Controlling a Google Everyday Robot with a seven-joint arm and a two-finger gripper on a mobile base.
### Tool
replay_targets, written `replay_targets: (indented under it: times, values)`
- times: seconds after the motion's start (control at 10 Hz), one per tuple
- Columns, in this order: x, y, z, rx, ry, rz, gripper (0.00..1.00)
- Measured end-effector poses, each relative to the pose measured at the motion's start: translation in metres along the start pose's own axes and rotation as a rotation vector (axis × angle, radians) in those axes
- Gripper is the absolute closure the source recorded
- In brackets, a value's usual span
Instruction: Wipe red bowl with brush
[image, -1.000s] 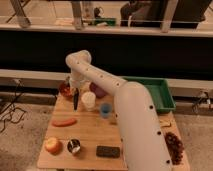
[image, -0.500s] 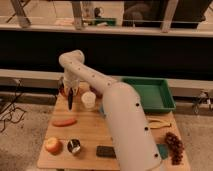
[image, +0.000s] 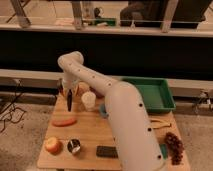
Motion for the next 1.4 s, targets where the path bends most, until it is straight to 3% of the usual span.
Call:
replay_targets:
  times: [0.7,1.4]
  values:
    - [-0.036,-0.002,-0.007,0.015,-0.001,-0.03,0.81]
    - [-0.05,0.032,-0.006,0.002,-0.004,0.024,0.81]
